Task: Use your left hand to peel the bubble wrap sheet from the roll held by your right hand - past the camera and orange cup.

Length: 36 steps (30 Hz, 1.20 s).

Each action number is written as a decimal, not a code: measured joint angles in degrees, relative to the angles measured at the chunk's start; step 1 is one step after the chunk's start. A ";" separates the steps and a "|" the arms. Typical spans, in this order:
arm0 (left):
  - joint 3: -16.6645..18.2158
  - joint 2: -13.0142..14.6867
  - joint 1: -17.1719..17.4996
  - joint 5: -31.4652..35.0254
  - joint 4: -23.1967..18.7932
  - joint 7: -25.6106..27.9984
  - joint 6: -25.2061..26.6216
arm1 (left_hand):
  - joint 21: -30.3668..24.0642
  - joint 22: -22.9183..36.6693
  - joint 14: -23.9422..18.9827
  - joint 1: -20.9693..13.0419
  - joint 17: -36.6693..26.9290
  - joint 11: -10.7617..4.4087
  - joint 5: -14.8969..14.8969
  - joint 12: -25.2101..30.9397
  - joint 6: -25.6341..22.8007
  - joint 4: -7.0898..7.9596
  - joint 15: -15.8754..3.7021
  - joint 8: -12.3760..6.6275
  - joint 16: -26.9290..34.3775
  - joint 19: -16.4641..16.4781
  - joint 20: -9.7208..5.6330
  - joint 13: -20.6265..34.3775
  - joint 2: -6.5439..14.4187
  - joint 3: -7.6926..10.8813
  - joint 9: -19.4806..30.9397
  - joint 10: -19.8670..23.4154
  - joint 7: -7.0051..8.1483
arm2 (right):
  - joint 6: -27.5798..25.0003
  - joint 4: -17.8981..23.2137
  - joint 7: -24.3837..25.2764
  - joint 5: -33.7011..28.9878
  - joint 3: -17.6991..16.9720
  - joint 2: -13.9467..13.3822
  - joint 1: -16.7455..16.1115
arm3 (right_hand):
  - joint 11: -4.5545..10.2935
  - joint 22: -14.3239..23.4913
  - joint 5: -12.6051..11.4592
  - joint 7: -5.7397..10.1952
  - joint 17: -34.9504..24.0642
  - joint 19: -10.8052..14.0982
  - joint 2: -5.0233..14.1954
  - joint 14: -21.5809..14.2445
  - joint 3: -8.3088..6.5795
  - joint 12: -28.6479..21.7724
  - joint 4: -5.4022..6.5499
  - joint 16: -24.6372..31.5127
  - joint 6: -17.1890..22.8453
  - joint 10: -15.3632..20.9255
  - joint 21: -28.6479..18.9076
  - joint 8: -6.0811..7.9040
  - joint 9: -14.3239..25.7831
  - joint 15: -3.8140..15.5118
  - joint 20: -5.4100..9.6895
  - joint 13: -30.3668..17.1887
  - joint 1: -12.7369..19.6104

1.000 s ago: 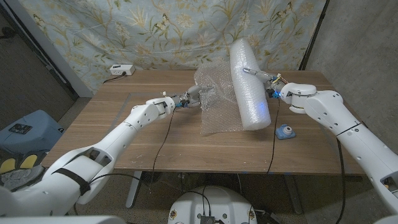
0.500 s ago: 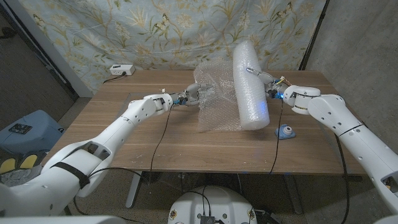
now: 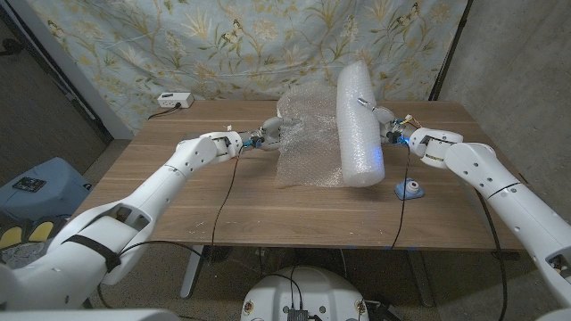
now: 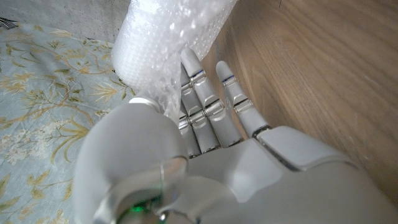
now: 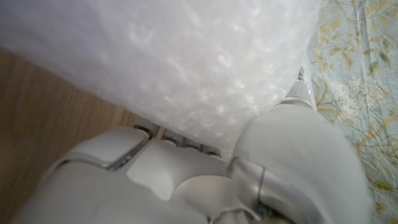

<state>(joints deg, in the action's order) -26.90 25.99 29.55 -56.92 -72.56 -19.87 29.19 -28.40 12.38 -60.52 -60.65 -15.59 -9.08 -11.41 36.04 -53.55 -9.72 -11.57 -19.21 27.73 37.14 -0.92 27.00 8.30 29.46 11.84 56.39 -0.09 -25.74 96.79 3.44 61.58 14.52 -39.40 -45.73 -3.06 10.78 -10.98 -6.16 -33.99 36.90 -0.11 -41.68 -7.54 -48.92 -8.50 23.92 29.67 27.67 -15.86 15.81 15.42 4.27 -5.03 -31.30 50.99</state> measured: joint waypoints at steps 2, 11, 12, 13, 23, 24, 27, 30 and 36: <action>0.39 0.16 0.19 -0.63 -0.18 0.28 0.44 | -0.16 0.00 0.00 0.00 0.00 0.00 0.00 0.00 0.00 0.00 0.00 0.00 0.00 -0.03 -0.03 0.00 0.00 0.00 0.00 0.00 0.00 | 0.00 -0.42 -0.26 0.87 -0.02 0.04 -0.03 | -0.19 0.00 0.00 0.00 0.07 0.00 0.00 0.02 0.00 0.00 0.00 -0.01 0.00 -0.19 0.00 -0.27 -0.01 -0.01 0.00 0.21 0.00; 1.48 0.59 0.53 -2.46 -0.32 0.85 1.92 | -0.44 0.00 0.01 0.00 0.01 0.01 0.00 0.00 0.00 0.00 0.01 0.37 0.00 -0.21 -0.21 0.25 0.00 0.00 0.32 0.00 0.00 | -1.23 -1.88 -1.06 3.52 0.30 -0.10 0.49 | -0.29 0.00 0.01 -0.21 0.59 0.00 0.00 0.22 -0.48 0.87 0.48 -0.52 -0.22 -0.29 0.00 -0.63 -0.02 -0.21 0.00 1.03 0.00; 1.53 0.62 0.53 -2.61 -0.32 0.87 2.05 | -0.44 0.00 0.01 0.00 0.01 0.01 0.00 0.00 0.00 0.00 0.01 0.37 0.00 -0.21 -0.21 0.25 0.00 0.00 0.32 0.00 0.00 | -1.42 -2.07 -1.17 3.73 0.42 -0.16 0.69 | -0.29 0.00 0.02 -0.21 0.60 0.00 0.00 0.22 -0.63 0.88 0.63 -0.85 -0.22 -0.29 0.00 -0.66 -0.02 -0.22 0.00 1.06 0.00; 1.53 0.62 0.53 -2.71 -0.32 0.87 2.15 | -0.44 0.00 0.01 0.00 0.01 0.01 0.00 0.00 0.00 0.00 0.01 0.37 0.00 -0.21 -0.21 0.31 0.00 0.00 0.33 0.00 0.00 | -1.42 -2.28 -1.17 3.73 0.55 -0.23 0.89 | -0.29 0.00 0.02 -0.21 0.61 0.00 0.00 0.22 -0.63 0.88 0.63 -0.89 -0.22 -0.29 0.00 -0.66 -0.02 -0.22 0.00 1.13 0.00; 1.70 0.75 -0.15 -3.46 0.56 0.98 3.37 | -0.69 0.00 -0.19 0.01 0.01 0.11 0.00 0.00 0.00 0.00 0.21 0.37 0.00 -0.52 0.11 0.60 -0.01 0.00 0.32 0.09 0.00 | -3.38 -4.61 -3.10 5.77 1.27 -0.39 2.46 | -1.22 0.00 0.20 -0.85 0.69 -0.45 0.16 0.44 -1.13 2.06 0.61 -1.33 -1.31 -1.23 0.42 -1.46 -0.18 -0.43 -0.45 2.17 -0.16; 1.70 0.75 -0.15 -3.49 0.56 0.98 3.44 | -0.89 0.00 -0.18 0.01 -0.13 0.11 0.00 0.00 0.00 0.00 0.21 0.37 0.00 -0.52 0.11 0.73 -0.01 0.00 0.32 0.09 0.00 | -3.38 -4.79 -3.10 5.77 1.30 -0.39 2.53 | -1.43 0.00 0.20 -1.10 0.68 -0.65 0.27 0.52 -1.13 2.40 0.61 -1.33 -1.56 -1.43 0.61 -1.46 -0.25 -0.52 -0.64 2.29 -0.27; 1.70 0.71 -0.52 -3.59 1.05 0.95 3.77 | -0.89 0.00 -0.18 0.01 -0.26 0.11 0.00 0.00 -0.01 0.00 0.21 0.37 0.00 -0.52 0.11 0.80 -0.01 0.00 0.32 0.09 0.00 | -3.94 -5.78 -4.05 6.51 1.37 -0.39 2.86 | -1.63 0.00 0.21 -1.34 0.71 -0.74 0.98 0.78 -0.93 2.75 0.81 -1.78 -1.95 -1.63 0.61 -1.93 -0.30 -0.78 -0.74 2.65 -0.30; 1.70 0.61 -0.80 -3.64 1.39 0.88 4.01 | -0.89 0.00 -0.18 -0.29 -0.26 0.11 0.00 0.00 -0.01 0.00 0.21 0.38 0.00 -0.52 0.11 0.80 -0.31 0.00 0.31 0.09 0.00 | -4.34 -6.31 -4.88 7.10 1.37 -0.39 3.04 | -1.93 0.00 0.42 -1.41 0.84 -1.03 1.97 1.14 -0.85 3.13 0.89 -2.19 -2.49 -1.94 0.84 -2.17 -0.32 -1.14 -1.02 3.03 0.44; 1.67 0.44 -1.16 -3.89 1.90 0.67 4.50 | -0.89 0.00 -0.23 -0.28 -0.26 0.17 0.00 0.00 -0.01 0.00 0.16 0.65 0.00 -0.52 0.11 1.04 -0.30 0.00 0.31 0.03 0.00 | -4.85 -7.76 -6.36 8.18 1.38 -0.26 3.29 | -2.14 0.00 0.42 -1.32 0.91 -1.33 2.27 1.64 -0.62 3.82 1.12 -2.24 -3.20 -2.15 1.05 -2.51 -0.53 -1.23 -1.33 3.56 0.14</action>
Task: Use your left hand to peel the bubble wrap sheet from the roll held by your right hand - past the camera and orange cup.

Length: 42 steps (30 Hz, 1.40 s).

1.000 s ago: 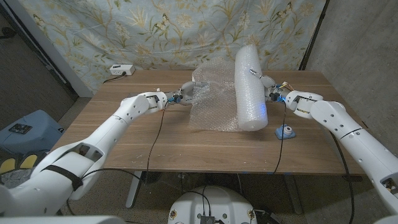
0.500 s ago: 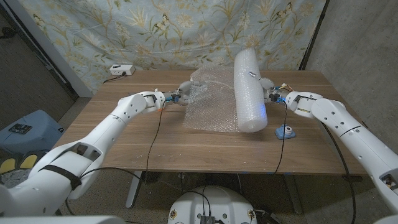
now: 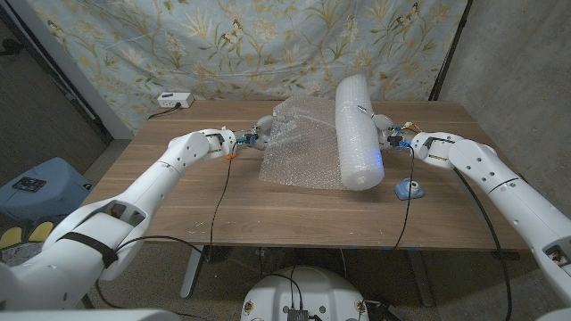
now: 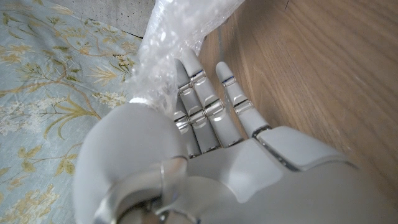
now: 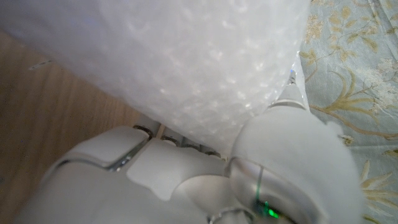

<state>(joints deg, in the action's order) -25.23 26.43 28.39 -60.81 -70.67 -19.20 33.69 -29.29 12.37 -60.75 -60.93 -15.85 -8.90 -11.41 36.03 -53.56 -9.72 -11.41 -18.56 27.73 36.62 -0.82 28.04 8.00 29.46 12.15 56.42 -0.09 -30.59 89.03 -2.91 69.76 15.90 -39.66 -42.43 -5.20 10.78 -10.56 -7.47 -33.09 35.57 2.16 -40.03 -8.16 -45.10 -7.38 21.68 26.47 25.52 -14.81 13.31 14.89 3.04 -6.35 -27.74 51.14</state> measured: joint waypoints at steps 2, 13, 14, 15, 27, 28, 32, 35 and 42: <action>0.00 -0.06 -0.04 -0.12 0.11 -0.09 0.13 | -0.40 0.00 -0.17 0.00 0.00 -0.10 0.00 0.00 -0.10 0.00 -0.15 0.01 0.00 0.00 0.00 0.00 0.00 0.00 0.00 0.10 0.07 | -0.06 -0.19 -0.15 0.13 -0.02 0.03 0.01 | 0.09 0.00 0.05 -0.31 0.01 -0.44 1.00 0.24 0.00 0.39 0.00 -0.41 -0.31 -0.50 0.00 -0.42 0.00 -0.24 0.00 0.14 0.81; 0.38 0.05 -0.08 -0.69 0.52 -0.62 0.82 | -0.40 -0.13 -0.17 0.00 0.01 -0.11 0.00 0.00 -0.20 0.00 -0.15 0.03 0.00 0.00 0.00 0.27 0.00 0.00 -0.02 0.12 -0.03 | -0.82 -1.94 -2.50 1.11 0.00 0.38 0.76 | -1.37 0.00 0.20 -1.24 0.19 -1.79 2.17 1.95 0.88 2.12 0.88 -1.37 -3.91 -2.75 0.45 -1.66 -0.26 -1.54 -1.13 1.21 0.35; 0.44 0.09 -0.08 -0.73 0.57 -0.63 0.88 | -0.40 -0.13 -0.17 0.00 0.01 -0.11 0.00 0.00 -0.20 0.00 -0.15 0.03 0.00 0.00 0.00 0.27 0.00 0.00 -0.02 0.12 -0.03 | -0.89 -2.10 -2.68 1.11 0.09 0.41 0.90 | -1.31 0.00 0.13 -1.33 0.20 -1.87 2.27 1.96 1.04 2.40 1.04 -1.58 -3.99 -2.98 0.65 -1.67 -0.26 -1.54 -1.21 1.28 0.16; 0.45 0.10 -0.08 -0.75 0.58 -0.64 0.89 | -0.40 -0.13 -0.17 0.00 0.01 -0.11 0.00 0.00 -0.21 0.00 -0.15 0.03 0.00 0.00 0.00 0.27 0.00 0.00 -0.03 0.12 -0.03 | -0.92 -2.15 -2.79 1.11 0.13 0.43 0.96 | -1.27 0.00 -0.07 -1.33 0.20 -1.87 2.06 2.17 1.19 2.57 1.19 -1.77 -3.99 -3.09 0.84 -1.67 -0.26 -1.75 -1.21 1.29 -0.33; 0.98 0.66 -0.32 -1.25 1.13 -1.05 1.76 | -0.88 -0.13 -0.16 0.01 -0.27 -0.11 0.00 0.00 -0.26 0.00 -0.14 0.04 0.00 -0.20 -0.21 0.54 0.00 0.00 -0.06 0.13 -0.08 | -1.70 -3.69 -4.45 0.41 1.28 1.02 2.77 | -2.03 0.00 -0.69 -1.20 0.72 -2.99 0.12 3.47 3.63 3.48 3.78 -2.91 -4.93 -4.30 1.33 -1.67 -0.54 -2.45 -1.53 1.29 -6.73; 1.01 0.72 -0.32 -1.27 1.14 -1.05 1.81 | -0.88 -0.13 -0.16 0.01 -0.27 -0.11 0.00 0.00 -0.26 0.00 -0.14 0.04 0.00 -0.20 -0.21 0.54 0.00 0.00 -0.06 0.13 -0.08 | -1.76 -3.85 -4.59 0.33 1.40 1.07 2.92 | -2.03 0.00 -0.78 -1.12 0.72 -3.03 -0.04 3.47 3.64 3.49 3.78 -3.05 -5.02 -4.30 1.33 -1.67 -0.54 -2.45 -1.58 1.29 -7.01; 1.16 1.01 -0.34 -1.38 1.16 -1.07 2.07 | -1.24 -0.13 -0.16 0.01 -0.26 -0.11 0.00 0.00 -0.26 0.00 -0.14 0.04 0.00 -0.20 -0.21 0.54 -0.01 0.00 -0.03 0.13 -0.09 | -1.84 -4.47 -5.35 -0.13 1.82 1.31 3.57 | -2.25 0.00 -0.91 -1.13 0.72 -3.09 -0.25 3.98 4.01 3.82 4.15 -3.27 -5.02 -4.69 1.33 -1.67 -0.54 -2.96 -1.63 1.29 -7.80; 1.27 1.26 -0.35 -1.40 1.16 -1.08 2.26 | -1.24 -0.13 -0.16 0.01 -0.26 -0.11 0.00 0.00 -0.26 0.00 -0.14 0.38 0.00 -0.20 -0.21 0.53 -0.01 0.00 0.03 0.13 -0.09 | -1.85 -4.87 -5.95 -0.45 2.12 1.53 3.92 | -2.47 0.00 -1.24 -1.13 0.72 -3.31 -0.32 4.09 4.19 3.90 4.33 -3.30 -5.02 -4.91 1.33 -1.67 -0.54 -3.07 -1.85 1.29 -8.33; 1.56 2.00 -0.32 -1.61 0.67 -1.08 2.89 | -1.54 -0.12 -0.16 0.01 -0.26 -0.02 0.00 0.00 -0.27 0.00 -0.14 0.38 -0.27 -0.20 -0.20 0.53 -0.01 0.00 0.03 0.23 -0.09 | -1.76 -5.33 -7.27 -0.94 2.47 1.89 4.19 | -2.96 0.00 -1.80 -1.23 0.72 -3.73 -0.86 4.63 5.01 4.22 5.14 -3.93 -5.53 -5.42 1.68 -1.67 -0.76 -3.60 -2.27 1.02 -9.81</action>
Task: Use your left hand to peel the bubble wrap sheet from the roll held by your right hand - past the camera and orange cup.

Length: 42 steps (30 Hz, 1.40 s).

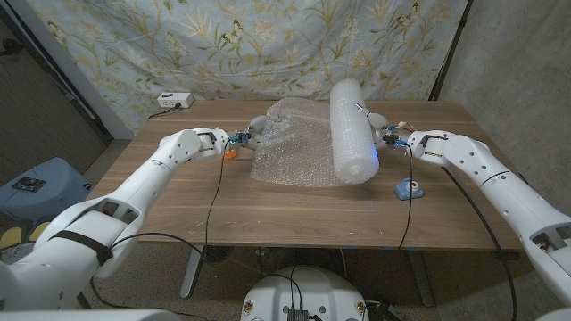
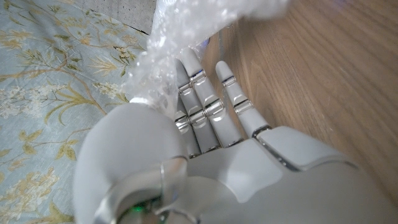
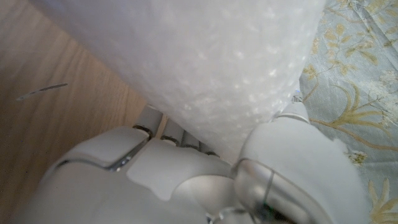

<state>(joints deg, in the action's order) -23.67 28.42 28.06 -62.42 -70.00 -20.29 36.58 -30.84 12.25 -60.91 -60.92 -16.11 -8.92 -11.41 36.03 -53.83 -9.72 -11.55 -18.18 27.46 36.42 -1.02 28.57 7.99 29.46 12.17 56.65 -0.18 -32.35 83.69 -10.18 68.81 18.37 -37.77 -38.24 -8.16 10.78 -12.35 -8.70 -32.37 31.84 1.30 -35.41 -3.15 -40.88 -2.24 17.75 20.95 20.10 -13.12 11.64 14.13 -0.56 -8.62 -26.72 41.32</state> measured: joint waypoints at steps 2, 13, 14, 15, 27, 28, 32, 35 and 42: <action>0.11 0.22 0.15 -0.15 -0.26 0.08 0.30 | 0.00 0.00 0.00 0.00 0.00 0.00 0.00 0.00 0.00 0.00 0.00 0.00 -0.17 0.00 0.00 0.00 0.00 0.00 0.00 0.00 0.00 | 0.11 -0.11 -0.37 -0.08 0.03 0.08 0.00 | -0.22 0.00 0.00 0.20 0.00 -0.08 -0.35 0.18 0.23 0.21 0.23 0.00 -0.21 -0.22 0.31 0.00 -0.04 -0.18 -0.08 -0.01 -0.49; 0.81 1.82 0.99 -0.94 -2.32 1.19 1.56 | -0.35 0.01 0.00 0.00 -0.20 0.11 0.00 -0.23 -0.13 0.00 0.00 0.01 -0.17 0.00 0.00 0.27 0.00 0.00 -0.02 0.27 0.07 | 0.96 -0.50 -2.60 -0.20 0.05 0.33 -0.29 | -1.74 0.00 -1.39 0.37 -0.01 -0.84 -1.32 1.86 2.45 1.28 2.41 -0.78 -2.21 -1.75 0.31 -0.23 -0.24 -1.86 -1.57 -0.22 -4.90; 0.81 1.84 1.00 -0.96 -2.35 1.23 1.60 | -0.35 0.01 0.00 0.00 -0.24 0.12 0.00 -0.23 -0.13 0.00 0.00 0.01 -0.17 0.00 0.00 0.27 0.00 0.00 -0.02 0.27 0.07 | 1.01 -0.51 -2.70 -0.20 0.05 0.34 -0.31 | -1.94 0.00 -1.44 0.40 -0.01 -0.77 -1.49 1.92 2.81 1.33 2.44 -0.91 -2.25 -1.96 0.31 -0.23 -0.30 -1.92 -1.64 -0.26 -5.42; 0.88 2.08 1.11 -1.05 -2.63 1.38 1.70 | -0.35 0.01 0.00 0.00 -0.27 0.12 0.00 -0.44 -0.13 0.00 0.00 0.01 -0.17 0.00 0.00 0.30 0.00 0.00 -0.03 0.27 0.07 | 1.17 -0.56 -2.91 -0.20 0.03 0.38 -0.42 | -2.03 0.00 -1.45 0.20 -0.02 -0.56 -1.66 1.92 3.20 1.49 2.50 -0.92 -2.45 -2.05 0.31 -0.23 -0.30 -1.92 -1.85 -0.26 -5.88; 1.46 3.11 1.69 -2.15 -4.02 2.69 2.70 | -0.71 0.01 0.01 0.00 -0.26 0.01 0.00 -0.45 -0.33 0.00 0.01 0.13 -0.17 -0.13 0.13 0.29 0.00 0.00 -0.07 0.39 0.06 | 1.61 -0.68 -3.86 0.29 -0.43 0.72 -1.22 | -2.58 0.00 -2.71 0.42 -0.17 -0.56 -1.86 2.02 4.47 1.72 3.80 -0.92 -3.07 -2.12 0.31 -0.23 -0.56 -2.43 -2.45 -0.26 -8.02; 1.46 3.11 1.69 -2.18 -4.02 2.74 2.71 | -0.85 0.01 0.01 0.00 -0.26 0.01 0.00 -0.45 -0.33 0.00 0.00 0.34 -0.17 -0.22 0.23 0.29 0.00 0.00 -0.07 0.39 0.06 | 1.61 -0.69 -3.86 0.29 -0.44 0.73 -1.23 | -2.58 0.00 -2.72 0.43 -0.17 -0.56 -1.91 2.02 4.60 1.72 3.92 -0.92 -3.08 -2.12 0.31 -0.23 -0.57 -2.43 -2.45 -0.36 -8.12; 1.97 3.77 2.28 -2.69 -5.17 3.48 2.94 | -0.85 0.01 0.01 -0.31 -0.26 0.01 0.00 -0.66 -0.33 0.00 0.01 0.47 -0.17 -0.54 0.09 0.30 0.02 0.00 -0.07 0.39 0.06 | 1.72 -0.84 -4.30 0.50 -0.54 0.83 -1.38 | -2.79 0.00 -3.12 0.28 -0.17 -0.56 -1.94 2.24 4.71 2.15 4.04 -0.92 -3.56 -2.34 0.31 -0.23 -0.57 -2.66 -2.45 -0.53 -8.53; 2.17 3.97 2.48 -3.06 -5.54 4.01 3.03 | -0.85 0.01 0.01 -0.37 -0.26 0.01 0.00 -0.67 -0.34 0.00 0.01 0.50 -0.17 -0.63 0.00 0.54 0.07 0.00 -0.08 0.39 0.06 | 1.77 -0.93 -4.52 0.56 -0.59 0.85 -1.48 | -2.99 0.00 -3.33 0.49 -0.17 -0.56 -1.71 2.33 4.82 2.15 4.15 -0.92 -4.01 -2.54 0.31 -0.23 -0.57 -2.74 -2.44 -0.53 -8.76; 2.81 4.67 3.24 -3.89 -6.91 5.10 3.27 | -1.17 0.01 0.01 -0.37 -0.26 0.01 0.00 -0.67 -0.35 0.00 0.01 0.50 -0.17 -0.63 0.00 0.53 0.07 0.00 -0.06 0.39 0.05 | 1.81 -1.14 -5.02 1.01 -0.85 0.86 -1.77 | -3.29 0.00 -3.99 0.52 -0.44 -0.57 -1.94 2.74 5.15 2.56 4.49 -0.92 -4.61 -2.85 0.31 -0.23 -0.83 -3.15 -3.07 -0.53 -8.99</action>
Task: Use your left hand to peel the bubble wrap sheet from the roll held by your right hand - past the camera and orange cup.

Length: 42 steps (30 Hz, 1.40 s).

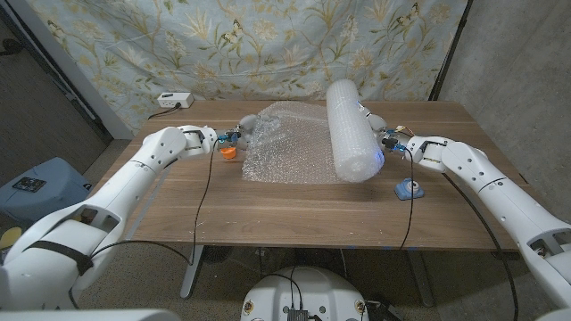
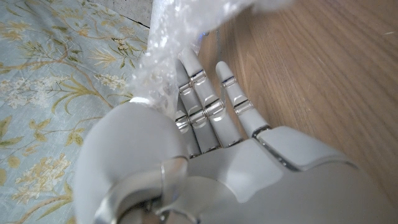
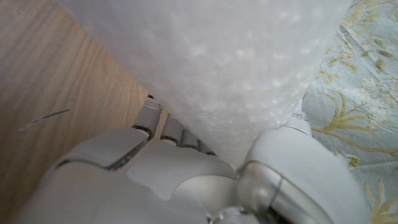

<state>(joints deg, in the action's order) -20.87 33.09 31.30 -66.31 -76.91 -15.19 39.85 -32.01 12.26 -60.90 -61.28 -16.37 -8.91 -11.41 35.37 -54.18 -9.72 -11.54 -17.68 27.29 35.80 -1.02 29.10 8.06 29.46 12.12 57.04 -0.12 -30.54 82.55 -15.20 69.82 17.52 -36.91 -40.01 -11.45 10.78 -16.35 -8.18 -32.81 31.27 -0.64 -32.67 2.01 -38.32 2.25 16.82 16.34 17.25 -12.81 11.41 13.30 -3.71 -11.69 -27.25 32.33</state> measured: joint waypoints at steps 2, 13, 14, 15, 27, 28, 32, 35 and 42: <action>0.10 0.12 0.11 -0.29 -0.21 0.34 0.14 | 0.00 0.00 0.00 0.00 0.00 0.00 0.00 -0.13 0.00 0.00 0.00 0.00 0.00 0.00 0.00 0.00 0.00 0.00 0.02 0.00 0.00 | 0.00 -0.07 -0.08 0.13 -0.08 0.00 -0.09 | 0.00 0.00 0.00 0.01 0.00 0.00 0.09 0.00 0.13 0.32 0.13 0.00 -0.63 0.00 0.00 0.00 0.00 0.00 0.00 0.00 -0.09; 0.83 0.82 1.02 -1.84 -1.76 1.90 0.64 | -0.22 -0.30 0.00 0.00 -0.27 0.00 0.00 -0.21 -0.02 0.00 0.00 0.06 0.00 0.00 0.00 0.01 0.00 0.00 0.02 0.00 -0.02 | -1.16 -0.44 -0.37 1.17 -0.48 -0.42 -0.24 | -0.51 0.00 -0.88 0.00 0.01 0.00 0.29 0.30 0.37 0.49 0.37 0.00 -1.23 -0.11 0.00 0.00 -0.04 -0.31 0.01 -0.26 -0.29; 0.90 0.89 1.14 -2.00 -1.94 2.12 0.65 | -0.22 -0.30 0.00 0.00 -0.28 0.00 0.00 -0.21 -0.03 0.00 0.00 0.06 0.00 0.00 0.00 0.01 0.00 0.00 0.02 0.00 -0.02 | -1.40 -0.58 -0.47 1.31 -0.50 -0.49 -0.24 | -0.51 0.00 -0.89 0.00 0.01 0.00 0.29 0.31 0.37 0.72 0.37 0.00 -1.23 -0.11 0.00 0.00 -0.20 -0.31 0.01 -0.26 -0.29; 0.97 0.97 1.24 -2.06 -1.94 2.20 0.65 | -0.22 -0.30 0.00 0.00 -0.28 0.00 0.00 -0.21 -0.03 0.00 0.00 0.06 0.00 0.00 0.00 0.01 0.00 0.00 0.02 0.00 -0.02 | -1.40 -0.66 -0.47 1.31 -0.51 -0.52 -0.24 | -0.51 0.00 -0.89 0.13 -0.16 0.00 0.40 0.30 0.50 0.89 0.50 0.00 -1.36 -0.11 0.00 0.00 -0.26 -0.30 0.01 -0.26 -0.40; 1.40 1.68 2.13 -3.24 -4.15 3.92 0.79 | -0.63 -0.30 0.00 0.01 -0.27 0.00 0.00 -0.43 -0.04 0.00 0.00 0.17 -0.44 0.01 0.00 0.27 0.00 0.00 0.26 0.01 -0.03 | -2.43 -1.77 -2.08 2.03 -1.07 -1.22 -0.15 | -0.81 0.00 -1.33 0.10 -0.25 -0.32 0.54 0.61 0.94 1.33 0.31 0.00 -1.93 -0.42 0.35 0.00 -0.26 -0.60 -0.30 -0.24 -0.53; 1.42 1.76 2.20 -3.35 -4.33 4.07 0.83 | -0.63 -0.30 0.00 0.01 -0.27 0.00 0.00 -0.43 -0.04 0.00 0.00 0.17 -0.44 0.01 0.00 0.27 -0.01 0.00 0.27 0.01 -0.03 | -2.46 -1.84 -2.18 2.06 -1.11 -1.28 -0.15 | -0.81 0.00 -1.33 0.10 -0.25 -0.32 0.54 0.60 1.12 1.33 0.49 0.00 -1.93 -0.42 0.35 0.00 -0.26 -0.60 -0.30 -0.23 -0.53; 1.54 2.03 2.49 -3.67 -4.99 4.63 0.91 | -0.63 -0.30 0.00 0.01 -0.27 0.00 0.00 -0.43 -0.04 0.00 0.00 0.18 -0.44 0.01 0.00 0.27 -0.01 0.00 0.29 0.01 -0.03 | -2.53 -2.07 -2.56 2.13 -1.30 -1.47 -0.17 | -0.81 0.00 -1.77 0.22 -0.25 -0.32 0.54 1.02 1.16 1.37 0.53 -0.30 -2.26 -0.42 0.35 0.00 -0.49 -1.02 -0.29 -0.33 -0.53; 1.64 2.25 2.73 -3.95 -5.49 5.15 0.92 | -0.85 -0.30 0.00 0.01 -0.27 0.00 0.00 -0.43 -0.04 0.00 0.00 0.18 -0.44 0.01 0.00 0.26 -0.01 0.00 0.29 0.01 -0.03 | -2.55 -2.27 -2.86 2.16 -1.45 -1.65 -0.25 | -0.81 0.00 -1.77 0.31 -0.25 -0.32 0.54 1.02 1.16 1.37 0.52 -0.30 -2.35 -0.42 0.35 0.01 -0.53 -1.02 -0.29 -0.53 -0.53; 1.80 2.48 3.08 -4.55 -6.25 6.13 0.93 | -1.06 -0.29 -0.01 0.01 -0.27 0.00 0.00 -0.43 -0.04 0.02 -0.01 0.18 -0.44 0.01 0.00 0.26 -0.01 0.02 0.34 0.01 -0.02 | -2.77 -2.73 -3.31 2.22 -1.64 -1.94 -0.28 | -0.80 0.00 -2.11 0.31 -0.21 -0.32 0.54 1.02 1.56 1.77 0.61 -0.31 -2.35 -0.42 0.35 0.00 -0.53 -1.02 -0.29 -0.61 -0.53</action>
<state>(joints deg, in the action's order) -19.07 35.57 34.38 -70.86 -83.16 -9.06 40.77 -33.07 11.97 -60.92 -61.27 -16.63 -8.91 -11.41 34.94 -54.22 -9.70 -11.56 -17.50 26.85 35.80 -1.02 29.36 8.06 29.48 12.45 57.05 -0.15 -33.31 79.82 -18.51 72.04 15.88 -38.85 -40.29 -12.26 10.77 -18.45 -7.88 -33.03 30.96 -0.10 -31.64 3.57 -36.55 2.86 16.52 13.99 16.83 -12.46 11.42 12.77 -4.73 -11.98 -27.87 31.80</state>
